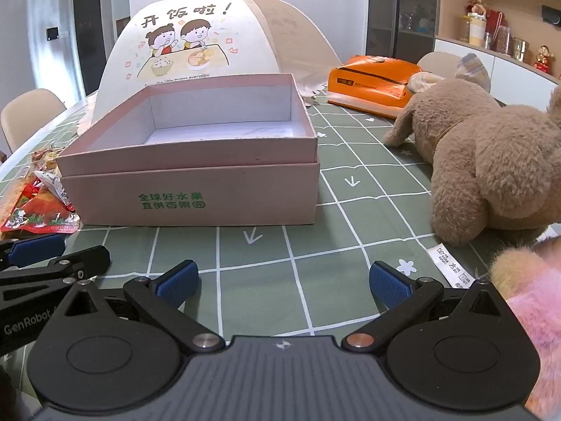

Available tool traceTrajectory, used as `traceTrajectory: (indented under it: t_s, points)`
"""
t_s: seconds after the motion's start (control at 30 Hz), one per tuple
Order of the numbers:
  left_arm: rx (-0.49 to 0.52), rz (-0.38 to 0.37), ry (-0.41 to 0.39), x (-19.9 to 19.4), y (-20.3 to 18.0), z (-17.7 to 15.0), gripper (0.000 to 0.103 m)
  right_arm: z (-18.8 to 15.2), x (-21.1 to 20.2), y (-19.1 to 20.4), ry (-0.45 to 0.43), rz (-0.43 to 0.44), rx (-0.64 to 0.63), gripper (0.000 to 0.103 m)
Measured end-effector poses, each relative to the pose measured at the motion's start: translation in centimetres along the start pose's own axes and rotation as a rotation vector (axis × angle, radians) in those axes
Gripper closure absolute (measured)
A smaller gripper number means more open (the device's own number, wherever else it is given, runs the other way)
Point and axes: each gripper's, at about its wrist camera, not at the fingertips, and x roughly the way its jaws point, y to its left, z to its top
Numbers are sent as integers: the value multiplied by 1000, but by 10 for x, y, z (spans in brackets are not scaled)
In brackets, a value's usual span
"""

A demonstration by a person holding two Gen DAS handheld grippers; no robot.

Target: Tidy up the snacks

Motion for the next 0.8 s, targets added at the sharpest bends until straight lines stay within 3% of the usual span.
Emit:
traceTrajectory:
  t_s: [0.8]
  points:
    - [0,1,0,4,0,3,46,0,1,0,0,0,0,0]
